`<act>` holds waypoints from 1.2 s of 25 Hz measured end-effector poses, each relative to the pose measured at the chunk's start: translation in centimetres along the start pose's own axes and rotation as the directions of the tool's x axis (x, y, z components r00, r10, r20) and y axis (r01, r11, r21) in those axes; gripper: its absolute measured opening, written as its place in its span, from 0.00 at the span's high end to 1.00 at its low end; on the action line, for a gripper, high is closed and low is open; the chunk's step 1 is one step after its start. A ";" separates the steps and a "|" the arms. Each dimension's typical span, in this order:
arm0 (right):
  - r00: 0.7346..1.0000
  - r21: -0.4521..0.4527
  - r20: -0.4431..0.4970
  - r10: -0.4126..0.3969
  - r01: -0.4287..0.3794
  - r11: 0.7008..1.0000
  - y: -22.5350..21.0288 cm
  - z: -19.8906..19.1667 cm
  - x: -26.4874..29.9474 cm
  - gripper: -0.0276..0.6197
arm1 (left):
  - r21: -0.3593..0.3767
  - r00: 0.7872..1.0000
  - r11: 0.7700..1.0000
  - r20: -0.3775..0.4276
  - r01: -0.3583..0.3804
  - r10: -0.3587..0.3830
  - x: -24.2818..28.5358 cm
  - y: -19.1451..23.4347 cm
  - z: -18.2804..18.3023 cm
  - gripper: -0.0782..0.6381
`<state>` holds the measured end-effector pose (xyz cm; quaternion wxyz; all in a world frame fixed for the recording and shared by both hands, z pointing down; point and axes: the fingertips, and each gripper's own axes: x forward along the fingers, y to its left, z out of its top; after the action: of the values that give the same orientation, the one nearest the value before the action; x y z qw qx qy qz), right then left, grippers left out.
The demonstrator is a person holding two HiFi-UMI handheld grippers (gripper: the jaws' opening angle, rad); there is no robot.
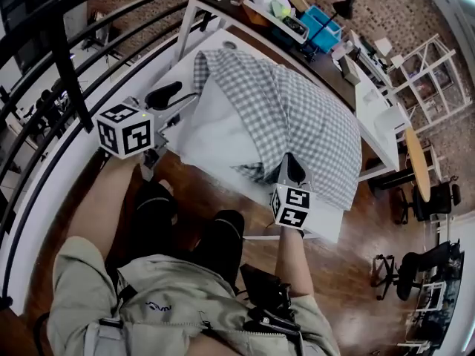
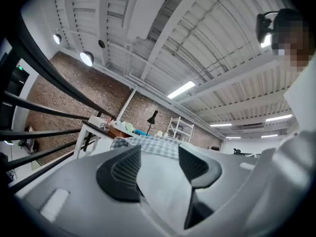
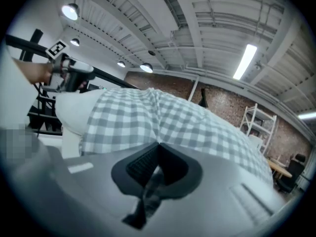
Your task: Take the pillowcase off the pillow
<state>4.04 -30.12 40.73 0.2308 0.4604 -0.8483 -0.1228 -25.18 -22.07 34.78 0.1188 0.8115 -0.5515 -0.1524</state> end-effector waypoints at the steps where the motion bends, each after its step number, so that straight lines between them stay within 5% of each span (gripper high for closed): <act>1: 0.999 0.017 -0.014 0.036 -0.036 0.999 0.1 0.5 -0.2 0.94 | -0.017 0.999 1.000 -0.046 -0.002 0.001 1.9 1.1 -0.4 0.55; 4: 0.992 0.079 0.018 0.124 -0.125 0.989 0.0 3.6 -1.9 0.88 | -0.039 0.981 0.999 -0.196 -0.008 0.000 6.8 3.6 -2.5 0.47; 7: 0.970 0.083 0.143 0.198 -0.211 0.974 0.3 9.7 -4.1 0.82 | -0.079 0.962 0.996 -0.270 0.029 -0.050 9.6 4.6 -4.4 0.43; 12: 0.885 -0.158 0.305 0.352 -0.318 0.935 4.4 21.4 -3.8 0.81 | -0.145 0.955 0.982 -0.253 0.124 -0.158 11.0 3.7 -4.9 0.49; 15: 0.874 -0.296 0.220 0.433 -0.363 0.883 7.9 24.7 1.5 0.77 | -0.065 0.953 0.988 -0.260 0.143 -0.155 10.4 2.7 -4.4 0.65; 18: 0.860 -0.244 0.007 0.510 -0.493 0.835 11.1 24.0 9.4 0.75 | 0.039 0.964 0.991 -0.242 0.127 -0.114 9.6 1.8 -3.9 0.74; 22: 0.889 -0.404 -0.309 0.337 -0.443 0.800 11.4 19.6 17.5 0.70 | 0.192 0.972 0.975 -0.226 0.115 -0.070 8.4 -0.1 -3.5 0.80; 23: 0.893 -0.428 -0.341 0.293 -0.425 0.798 10.9 19.0 18.4 0.76 | 0.228 0.973 0.967 -0.223 0.116 -0.064 8.1 -0.4 -3.5 0.82; 24: 0.903 -0.433 -0.339 0.264 -0.399 0.808 10.3 19.2 19.0 0.94 | 0.261 0.973 0.958 -0.220 0.121 -0.063 7.8 -0.7 -3.6 0.82; 27: 0.952 -0.454 -0.237 0.192 -0.284 0.844 8.5 22.0 20.2 0.95 | 0.350 0.978 0.927 -0.195 0.139 -0.073 6.1 -2.0 -3.9 0.83; 30: 0.983 -0.529 -0.169 0.077 -0.157 0.834 6.0 24.3 21.7 0.95 | 0.456 0.987 0.881 -0.147 0.129 -0.068 3.7 -4.6 -3.5 0.84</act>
<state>-22.72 -45.12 28.35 0.4173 0.3314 -0.7875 -0.3097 -18.57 -23.77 35.93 -0.0518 0.8513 -0.5213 0.0295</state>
